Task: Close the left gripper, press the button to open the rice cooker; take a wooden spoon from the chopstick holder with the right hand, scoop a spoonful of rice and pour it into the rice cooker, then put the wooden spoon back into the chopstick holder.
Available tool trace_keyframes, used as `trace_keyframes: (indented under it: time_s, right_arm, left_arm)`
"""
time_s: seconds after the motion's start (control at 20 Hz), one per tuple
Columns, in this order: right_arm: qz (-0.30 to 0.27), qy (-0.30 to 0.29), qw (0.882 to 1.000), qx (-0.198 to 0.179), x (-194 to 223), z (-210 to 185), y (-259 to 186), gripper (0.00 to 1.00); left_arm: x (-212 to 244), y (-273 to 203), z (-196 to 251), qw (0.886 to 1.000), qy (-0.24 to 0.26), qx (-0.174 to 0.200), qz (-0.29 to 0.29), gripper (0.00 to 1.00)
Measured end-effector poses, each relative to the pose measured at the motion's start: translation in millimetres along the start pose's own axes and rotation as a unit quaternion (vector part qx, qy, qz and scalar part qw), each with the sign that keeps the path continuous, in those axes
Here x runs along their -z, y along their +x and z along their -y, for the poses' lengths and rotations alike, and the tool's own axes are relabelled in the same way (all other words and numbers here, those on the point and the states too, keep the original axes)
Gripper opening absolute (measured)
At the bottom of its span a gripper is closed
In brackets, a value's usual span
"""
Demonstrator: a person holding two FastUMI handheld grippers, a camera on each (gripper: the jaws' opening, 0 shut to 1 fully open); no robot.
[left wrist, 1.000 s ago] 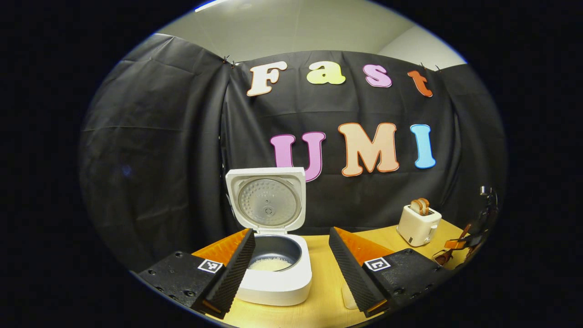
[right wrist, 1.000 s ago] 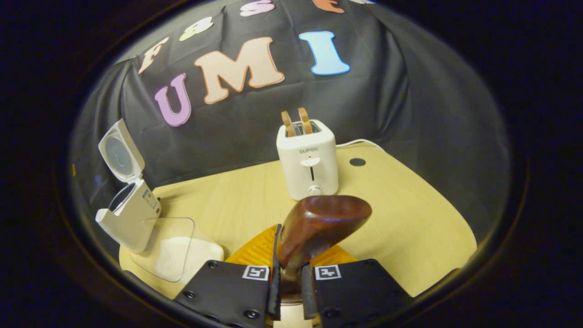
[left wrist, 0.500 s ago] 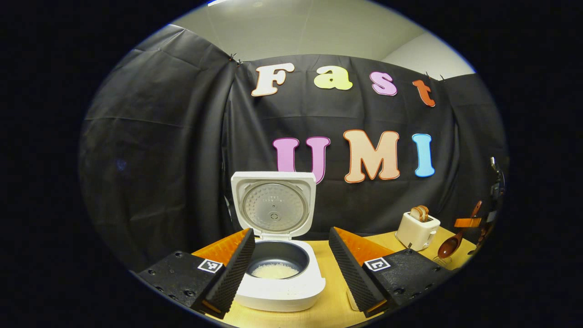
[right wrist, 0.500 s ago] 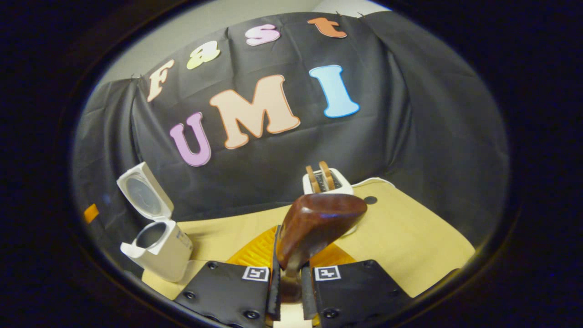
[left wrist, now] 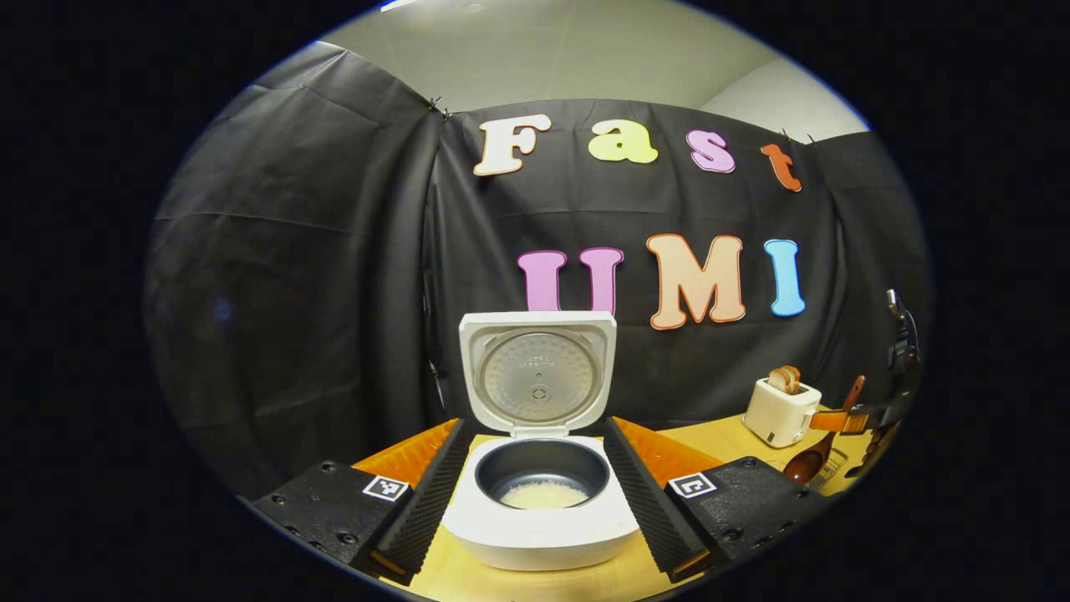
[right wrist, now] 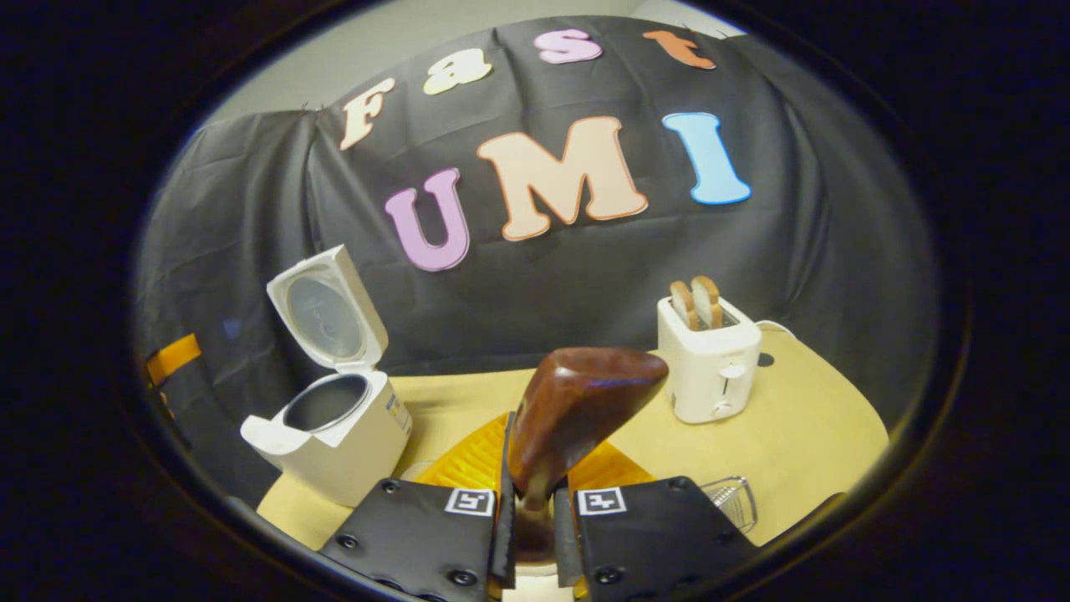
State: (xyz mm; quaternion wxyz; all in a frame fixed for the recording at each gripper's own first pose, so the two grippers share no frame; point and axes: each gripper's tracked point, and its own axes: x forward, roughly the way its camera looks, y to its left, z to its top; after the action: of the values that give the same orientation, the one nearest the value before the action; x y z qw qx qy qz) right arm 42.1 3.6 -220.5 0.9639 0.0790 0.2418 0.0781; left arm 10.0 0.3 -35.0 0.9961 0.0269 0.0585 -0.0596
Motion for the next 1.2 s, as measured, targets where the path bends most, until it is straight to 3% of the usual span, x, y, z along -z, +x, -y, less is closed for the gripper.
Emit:
trace_keyframes:
  time_s: [0.25, 0.3, 0.35, 0.55, 0.95, 1.2]
  right_arm:
    - [-0.022, -0.065, 0.997, 0.025, 43, -16, 27, 0.21]
    - [-0.028, -0.071, 0.997, 0.03, 50, -19, 30, 0.22]
    - [-0.028, -0.076, 0.996, 0.036, 56, -21, 32, 0.22]
    - [-0.053, -0.089, 0.994, 0.038, 79, -37, 37, 0.22]
    - [-0.086, -0.064, 0.994, 0.005, 106, -88, 27, 0.22]
    - [-0.108, 0.014, 0.994, -0.021, 116, -107, 20, 0.22]
  left_arm:
    - [7, -7, -31, 1.0, -0.006, -0.017, -0.007, 0.96]
    - [10, -8, -37, 1.0, -0.008, -0.019, -0.009, 1.0]
    - [11, -9, -42, 1.0, -0.007, -0.022, -0.011, 0.96]
    - [8, -10, -56, 1.0, -0.002, -0.027, -0.007, 0.99]
    - [12, -3, -63, 1.0, -0.007, -0.02, -0.007, 0.96]
    - [10, -1, -62, 1.0, -0.011, -0.015, -0.006, 0.96]
